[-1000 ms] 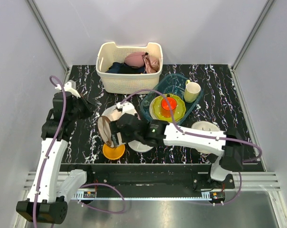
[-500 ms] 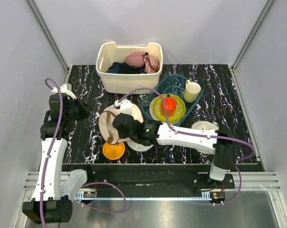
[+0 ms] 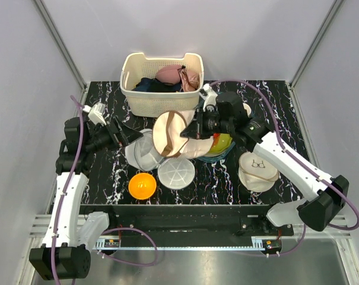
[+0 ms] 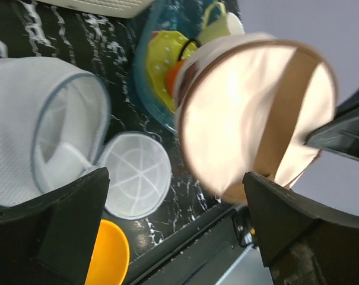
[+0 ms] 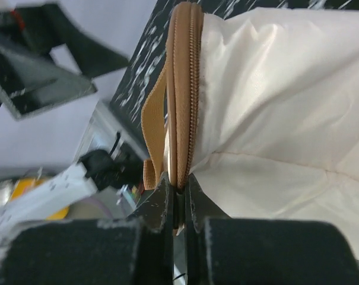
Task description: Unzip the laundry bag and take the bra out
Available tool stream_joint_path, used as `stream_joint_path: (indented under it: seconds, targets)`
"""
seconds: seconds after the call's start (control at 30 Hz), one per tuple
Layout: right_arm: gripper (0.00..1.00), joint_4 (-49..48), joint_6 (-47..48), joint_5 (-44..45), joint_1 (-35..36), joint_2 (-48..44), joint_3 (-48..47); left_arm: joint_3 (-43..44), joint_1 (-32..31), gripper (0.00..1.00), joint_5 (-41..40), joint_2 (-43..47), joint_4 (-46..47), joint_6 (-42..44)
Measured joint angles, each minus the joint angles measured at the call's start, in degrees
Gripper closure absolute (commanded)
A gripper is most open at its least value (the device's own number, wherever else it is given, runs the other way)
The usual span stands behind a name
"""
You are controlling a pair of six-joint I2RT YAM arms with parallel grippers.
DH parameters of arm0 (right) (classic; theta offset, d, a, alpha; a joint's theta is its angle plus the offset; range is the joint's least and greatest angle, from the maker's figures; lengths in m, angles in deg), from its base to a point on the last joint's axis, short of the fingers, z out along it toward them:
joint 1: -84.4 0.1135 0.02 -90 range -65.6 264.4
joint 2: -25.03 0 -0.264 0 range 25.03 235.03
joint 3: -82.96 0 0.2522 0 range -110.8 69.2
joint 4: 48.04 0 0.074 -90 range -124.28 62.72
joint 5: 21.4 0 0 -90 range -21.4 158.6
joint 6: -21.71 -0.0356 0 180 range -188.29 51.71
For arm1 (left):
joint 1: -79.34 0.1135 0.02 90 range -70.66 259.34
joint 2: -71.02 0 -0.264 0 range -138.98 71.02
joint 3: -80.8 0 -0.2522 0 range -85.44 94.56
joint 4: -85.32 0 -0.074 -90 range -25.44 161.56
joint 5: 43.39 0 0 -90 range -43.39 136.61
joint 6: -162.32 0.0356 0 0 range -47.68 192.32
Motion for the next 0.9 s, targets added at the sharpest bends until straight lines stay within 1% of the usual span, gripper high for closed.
stream_joint_path:
  seconds: [0.1, 0.17, 0.3, 0.33, 0.4, 0.43, 0.5, 0.53, 0.6, 0.7, 0.73, 0.77, 0.8, 0.83, 0.9]
  targets:
    - [1.00, 0.09, 0.44, -9.07, -0.35, 1.31, 0.96, -2.14, 0.00, 0.01, 4.85, -0.02, 2.71, -0.92]
    - [1.00, -0.11, 0.79, -14.34, -0.35, 2.78, 0.96, -3.08, -0.11, 0.01, 6.45, -0.13, 3.52, -1.16]
    - [1.00, -1.03, 1.38, -21.00, -0.37, 4.50, 0.96, -4.59, -0.28, 0.01, 9.14, -0.26, 4.83, -1.42]
    - [1.00, -1.27, 1.40, -22.51, -0.42, 4.72, 0.96, -4.79, -0.48, 0.06, 9.44, -0.28, 5.01, -1.46]
    - [1.00, -1.55, 1.42, -24.70, -0.39, 4.92, 0.96, -4.98, -0.87, 0.21, 9.94, -0.50, 5.35, -1.77]
    - [1.00, -1.92, 1.42, -25.57, -0.42, 4.94, 0.96, -4.98, -1.11, 0.40, 10.25, -0.55, 5.66, -2.14]
    - [1.00, -2.89, 1.38, -26.75, -0.46, 5.07, 0.96, -5.27, -1.88, 0.60, 11.13, -0.59, 7.13, -3.06]
    - [1.00, -3.23, 1.33, -27.17, -0.52, 5.18, 0.96, -5.53, -2.38, 0.84, 11.72, -0.57, 8.15, -3.72]
    - [1.00, -4.13, 1.01, -27.93, -0.61, 5.79, 0.96, -5.90, -3.61, 0.99, 12.41, -0.57, 9.84, -4.79]
    - [1.00, -4.17, 0.57, -28.76, -1.16, 6.69, 1.07, -6.08, -4.42, 1.00, 12.59, -0.59, 11.21, -5.68]
    - [0.96, -4.28, 0.39, -28.87, -1.38, 6.80, 1.16, -6.10, -4.42, 1.00, 12.55, -0.61, 11.58, -5.81]
    - [0.48, -4.37, 0.11, -28.98, -1.68, 6.84, 1.25, -6.10, -4.44, 1.00, 12.52, -0.68, 11.89, -6.01]
    - [0.29, -4.50, -0.28, -29.00, -1.97, 6.84, 1.27, -6.10, -4.50, 1.00, 12.50, -0.79, 12.24, -6.23]
    - [0.13, -4.57, -0.96, -28.98, -2.23, 6.84, 1.27, -6.10, -4.59, 1.00, 12.17, -0.83, 12.41, -6.54]
    - [0.00, -4.98, -1.75, -27.61, -2.75, 6.78, 1.27, -6.10, -4.92, 1.00, 10.82, -0.90, 11.43, -6.75]
